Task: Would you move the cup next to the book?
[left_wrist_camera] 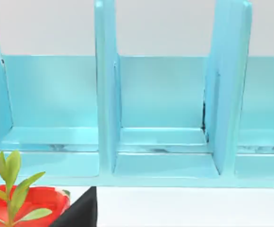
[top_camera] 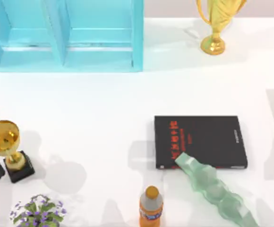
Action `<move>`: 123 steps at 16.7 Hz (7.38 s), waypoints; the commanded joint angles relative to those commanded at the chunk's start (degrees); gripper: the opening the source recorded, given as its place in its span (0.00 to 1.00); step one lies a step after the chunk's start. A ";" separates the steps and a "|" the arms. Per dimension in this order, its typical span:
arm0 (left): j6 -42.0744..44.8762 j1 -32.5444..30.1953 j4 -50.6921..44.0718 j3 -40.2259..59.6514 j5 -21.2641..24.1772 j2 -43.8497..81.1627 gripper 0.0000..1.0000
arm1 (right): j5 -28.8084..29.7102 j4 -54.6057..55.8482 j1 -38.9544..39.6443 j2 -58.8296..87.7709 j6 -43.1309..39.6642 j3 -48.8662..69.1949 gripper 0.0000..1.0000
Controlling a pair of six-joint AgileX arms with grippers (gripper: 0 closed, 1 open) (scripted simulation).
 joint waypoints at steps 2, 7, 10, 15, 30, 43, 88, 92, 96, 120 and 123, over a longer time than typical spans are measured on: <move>0.00 0.00 0.00 0.00 0.00 0.00 1.00 | 0.00 0.00 0.00 0.00 0.00 0.00 1.00; 8.68 4.08 -5.36 6.41 -0.03 7.48 1.00 | 0.00 0.00 0.00 0.00 0.00 0.00 1.00; 21.22 9.13 -12.12 14.41 0.01 16.90 1.00 | 0.00 0.00 0.00 0.00 0.00 0.00 1.00; 53.26 19.91 -27.35 30.55 0.12 37.82 1.00 | 0.00 0.00 0.00 0.00 0.00 0.00 1.00; 136.35 49.03 -67.82 73.67 -0.15 93.42 1.00 | 0.00 0.00 0.00 0.00 0.00 0.00 1.00; 142.78 51.52 -66.34 74.69 -0.01 98.63 1.00 | 0.00 0.00 0.00 0.00 0.00 0.00 1.00; 143.13 51.66 -59.38 69.08 0.02 99.63 0.00 | 0.00 0.00 0.00 0.00 0.00 0.00 1.00; 142.75 51.47 -59.55 69.36 0.12 100.14 0.00 | 0.00 0.00 0.00 0.00 0.00 0.00 1.00; 134.96 47.13 -64.25 76.31 1.03 103.74 0.00 | 0.00 0.00 0.00 0.00 0.00 0.00 1.00; -11.12 -17.77 -88.19 133.93 6.53 131.86 0.00 | 0.00 0.00 0.00 0.00 0.00 0.00 1.00; -22.49 -25.93 -89.47 134.94 5.17 134.75 0.00 | 0.00 0.00 0.00 0.00 0.00 0.00 1.00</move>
